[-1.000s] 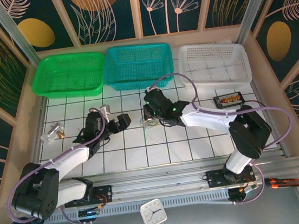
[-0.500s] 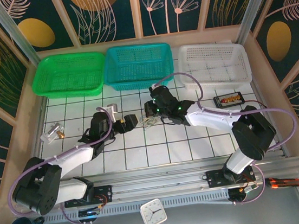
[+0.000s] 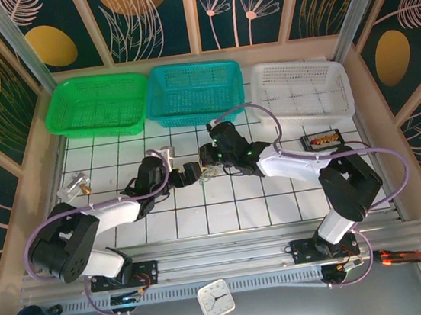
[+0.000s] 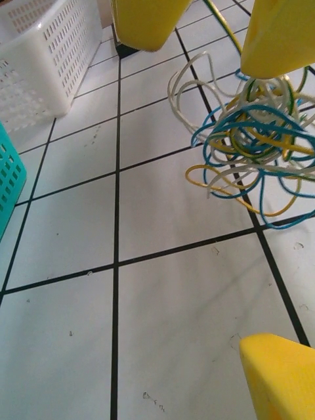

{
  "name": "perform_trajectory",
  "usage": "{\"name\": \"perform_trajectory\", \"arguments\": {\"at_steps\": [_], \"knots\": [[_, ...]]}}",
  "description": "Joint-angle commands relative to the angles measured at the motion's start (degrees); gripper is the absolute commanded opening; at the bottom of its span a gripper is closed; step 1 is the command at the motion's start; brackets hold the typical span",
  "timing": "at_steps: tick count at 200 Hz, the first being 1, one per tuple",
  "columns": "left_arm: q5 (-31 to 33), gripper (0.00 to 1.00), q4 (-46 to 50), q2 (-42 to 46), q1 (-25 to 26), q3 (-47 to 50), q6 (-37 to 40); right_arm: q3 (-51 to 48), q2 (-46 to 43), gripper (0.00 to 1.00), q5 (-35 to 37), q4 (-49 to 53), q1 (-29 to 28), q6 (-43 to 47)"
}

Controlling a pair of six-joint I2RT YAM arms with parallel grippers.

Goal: Untangle the cables

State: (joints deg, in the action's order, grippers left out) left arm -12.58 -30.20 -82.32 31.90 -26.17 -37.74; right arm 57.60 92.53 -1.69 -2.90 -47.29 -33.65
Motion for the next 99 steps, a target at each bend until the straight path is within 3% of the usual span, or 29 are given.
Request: {"name": "perform_trajectory", "arguments": {"at_steps": [1,99], "knots": [[1.4,0.99,-2.9,-2.1,0.4,-1.3,0.6,0.4,0.7,0.0,-1.4,-2.7,0.0,-1.3],[3.7,0.99,-1.8,-8.6,1.3,-1.1,2.2,4.0,-2.4,0.0,-7.1,-5.6,0.0,-2.9]]}}
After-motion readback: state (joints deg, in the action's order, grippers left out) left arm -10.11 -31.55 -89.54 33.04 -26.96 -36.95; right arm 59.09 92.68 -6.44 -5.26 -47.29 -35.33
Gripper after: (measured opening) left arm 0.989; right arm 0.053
